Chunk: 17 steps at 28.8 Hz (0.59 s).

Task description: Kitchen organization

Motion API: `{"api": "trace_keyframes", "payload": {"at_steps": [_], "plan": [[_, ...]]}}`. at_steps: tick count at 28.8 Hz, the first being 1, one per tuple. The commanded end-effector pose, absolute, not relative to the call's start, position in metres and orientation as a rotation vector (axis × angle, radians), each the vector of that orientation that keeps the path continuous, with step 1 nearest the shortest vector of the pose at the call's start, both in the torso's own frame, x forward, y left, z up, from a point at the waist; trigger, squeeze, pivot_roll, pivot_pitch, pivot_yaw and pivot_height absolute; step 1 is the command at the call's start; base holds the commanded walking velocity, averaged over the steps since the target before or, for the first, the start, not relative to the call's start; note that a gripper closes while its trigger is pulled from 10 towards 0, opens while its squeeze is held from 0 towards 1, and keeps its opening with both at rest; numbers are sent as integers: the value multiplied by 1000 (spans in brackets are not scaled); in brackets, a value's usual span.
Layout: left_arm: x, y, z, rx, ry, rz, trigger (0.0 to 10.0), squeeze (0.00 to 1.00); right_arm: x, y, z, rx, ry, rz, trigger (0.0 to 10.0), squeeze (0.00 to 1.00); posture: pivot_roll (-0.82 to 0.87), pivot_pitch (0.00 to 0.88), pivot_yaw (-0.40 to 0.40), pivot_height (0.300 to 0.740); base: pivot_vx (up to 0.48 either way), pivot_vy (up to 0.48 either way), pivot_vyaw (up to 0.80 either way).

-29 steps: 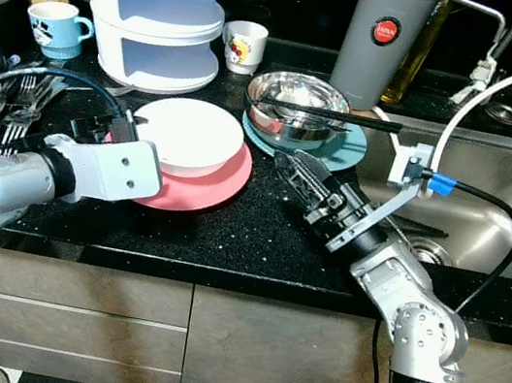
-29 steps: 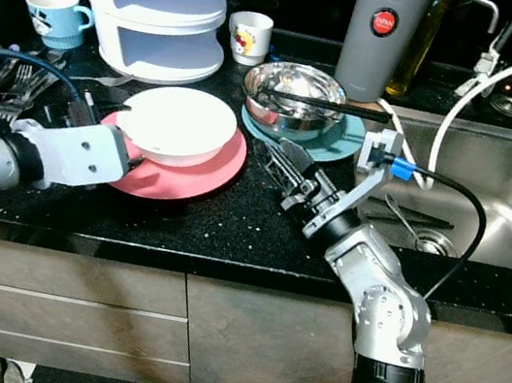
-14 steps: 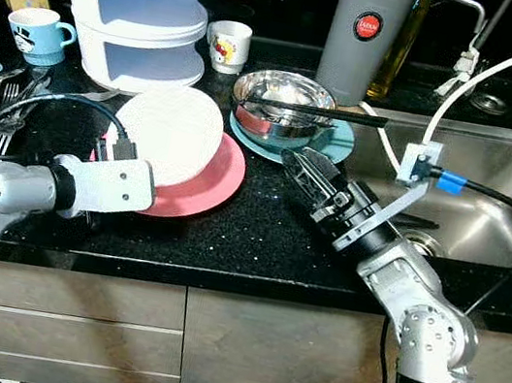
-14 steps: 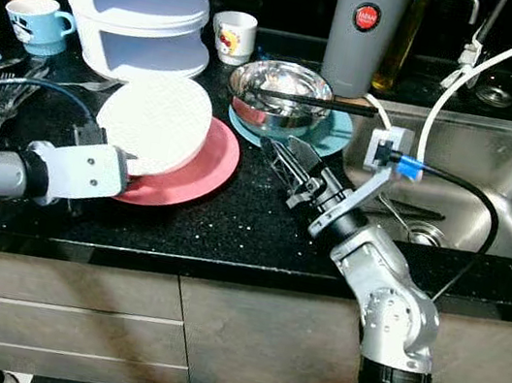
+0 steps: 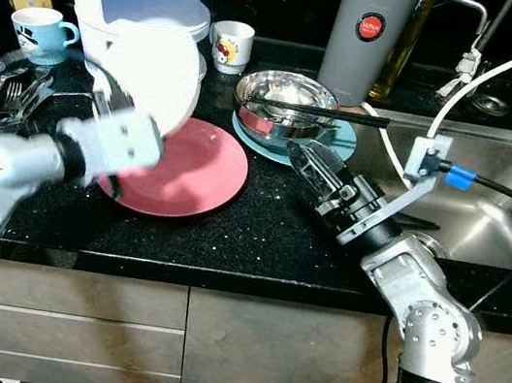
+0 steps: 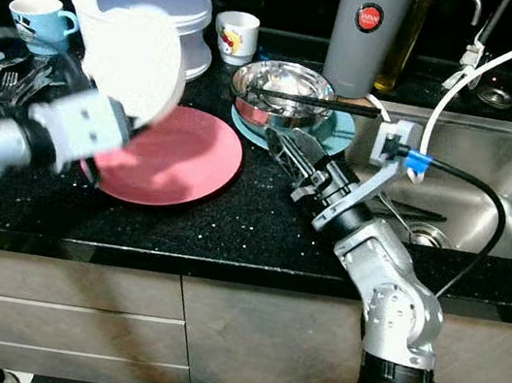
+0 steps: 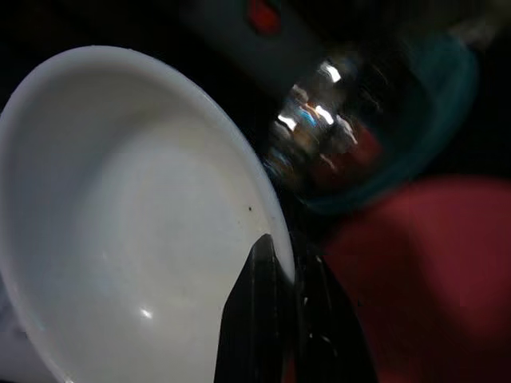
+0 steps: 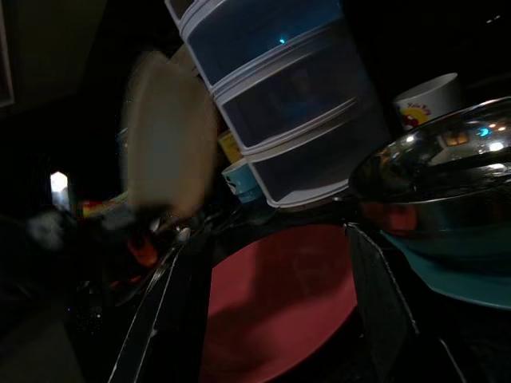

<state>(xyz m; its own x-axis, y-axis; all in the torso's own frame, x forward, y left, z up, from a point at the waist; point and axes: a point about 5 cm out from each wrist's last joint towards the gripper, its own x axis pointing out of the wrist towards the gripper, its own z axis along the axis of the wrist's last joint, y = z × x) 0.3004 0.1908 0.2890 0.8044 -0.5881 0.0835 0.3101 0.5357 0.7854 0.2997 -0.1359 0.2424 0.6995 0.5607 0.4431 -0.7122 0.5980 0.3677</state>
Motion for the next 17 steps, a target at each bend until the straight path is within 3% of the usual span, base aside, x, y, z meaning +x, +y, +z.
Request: {"api": "trace_keyframes", "payload": {"at_steps": [1,6,7,8,11,17], "plan": [[299,189,295,817,-388,-530,0,0,301,-135,243,572,-301,755,10000,0,99,0,4,740,0,0,0],[282,173,342,456,-655,-461,0,0,304,-135,242,594,-301,750,10000,0,115,0,2,740,0,0,0],[276,169,351,312,-718,-451,2157,0,305,-135,242,602,-301,748,10000,0,118,0,1,740,0,0,0],[272,167,356,217,-752,-446,10000,0,306,-134,242,609,-302,747,10000,0,118,0,1,740,0,0,0],[268,168,357,80,-773,-401,10000,0,307,-135,241,626,-304,738,10000,0,128,0,-4,740,0,0,0],[267,165,350,68,-720,-409,10000,0,310,-137,241,650,-311,715,10000,0,132,0,-2,740,0,-105,0]]}}
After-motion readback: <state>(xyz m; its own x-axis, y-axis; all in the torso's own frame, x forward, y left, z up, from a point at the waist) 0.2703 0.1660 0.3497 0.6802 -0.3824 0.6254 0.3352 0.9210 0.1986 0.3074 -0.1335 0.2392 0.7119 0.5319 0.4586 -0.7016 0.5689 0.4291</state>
